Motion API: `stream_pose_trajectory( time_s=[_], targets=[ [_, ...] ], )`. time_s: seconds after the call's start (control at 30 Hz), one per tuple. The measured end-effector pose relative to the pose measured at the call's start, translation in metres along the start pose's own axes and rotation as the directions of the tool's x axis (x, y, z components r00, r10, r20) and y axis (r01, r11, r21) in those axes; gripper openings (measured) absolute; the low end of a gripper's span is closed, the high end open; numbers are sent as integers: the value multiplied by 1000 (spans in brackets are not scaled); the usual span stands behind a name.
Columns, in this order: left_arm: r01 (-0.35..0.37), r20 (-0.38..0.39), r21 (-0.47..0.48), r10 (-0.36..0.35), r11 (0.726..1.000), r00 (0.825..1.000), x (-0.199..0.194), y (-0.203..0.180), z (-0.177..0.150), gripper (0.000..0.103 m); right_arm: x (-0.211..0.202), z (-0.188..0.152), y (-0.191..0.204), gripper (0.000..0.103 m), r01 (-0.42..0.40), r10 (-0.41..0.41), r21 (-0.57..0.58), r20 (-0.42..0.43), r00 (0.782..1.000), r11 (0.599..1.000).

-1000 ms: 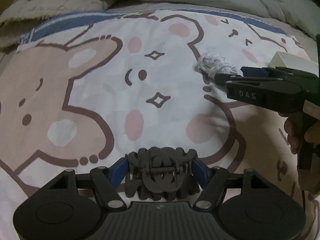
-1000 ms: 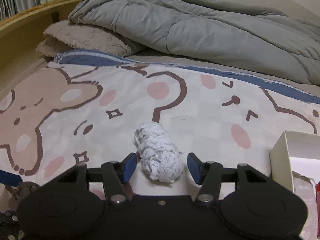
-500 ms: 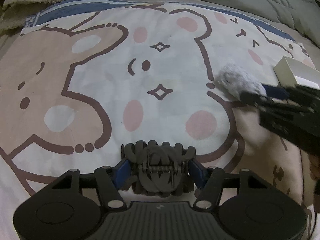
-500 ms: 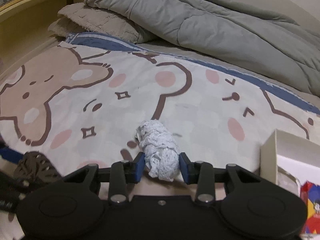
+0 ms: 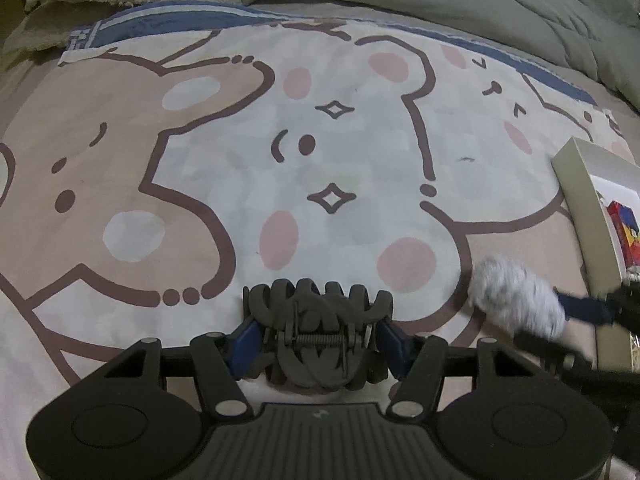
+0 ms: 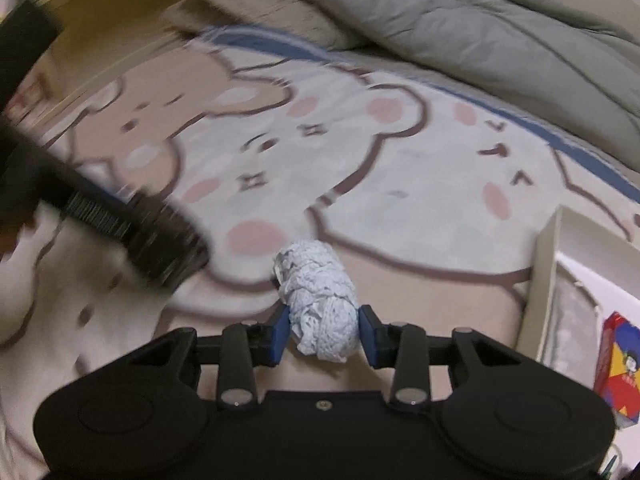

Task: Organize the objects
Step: 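Carry the tissue wad with the right tool while the left tool carries the hair clip to the box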

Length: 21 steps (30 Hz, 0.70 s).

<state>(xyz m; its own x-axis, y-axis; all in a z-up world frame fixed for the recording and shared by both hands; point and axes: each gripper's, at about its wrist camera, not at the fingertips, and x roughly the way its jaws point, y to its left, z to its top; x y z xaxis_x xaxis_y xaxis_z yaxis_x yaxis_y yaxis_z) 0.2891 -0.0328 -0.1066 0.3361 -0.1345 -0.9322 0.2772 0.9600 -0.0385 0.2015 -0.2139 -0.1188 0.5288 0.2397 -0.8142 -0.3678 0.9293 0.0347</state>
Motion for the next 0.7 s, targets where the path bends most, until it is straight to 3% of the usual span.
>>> stream_pose_trajectory(
  time_s=[0.2,0.33,0.5,0.6,0.7],
  targets=[
    [-8,5,-1,8,1000,1000,-5,1,-2,62,-1,-8,13,44,24,-25,-50,-23,999,998],
    [-9,15,1,9,1000,1000,-9,2,-3,62,5,-3,15,52,50,-51,-52,-10,999,997],
    [-10,23,-8,10,1000,1000,-10,5,-2,62,17,3,16,52,76,-77,-56,-16,997,996],
    [-20,35,-20,21,1000,999,-11,8,0,62,23,5,18,41,73,-76,-75,-43,996,995],
    [-23,58,-40,26,999,998,-16,11,3,62,19,8,20,40,88,-90,-83,-22,996,993]
  ],
)
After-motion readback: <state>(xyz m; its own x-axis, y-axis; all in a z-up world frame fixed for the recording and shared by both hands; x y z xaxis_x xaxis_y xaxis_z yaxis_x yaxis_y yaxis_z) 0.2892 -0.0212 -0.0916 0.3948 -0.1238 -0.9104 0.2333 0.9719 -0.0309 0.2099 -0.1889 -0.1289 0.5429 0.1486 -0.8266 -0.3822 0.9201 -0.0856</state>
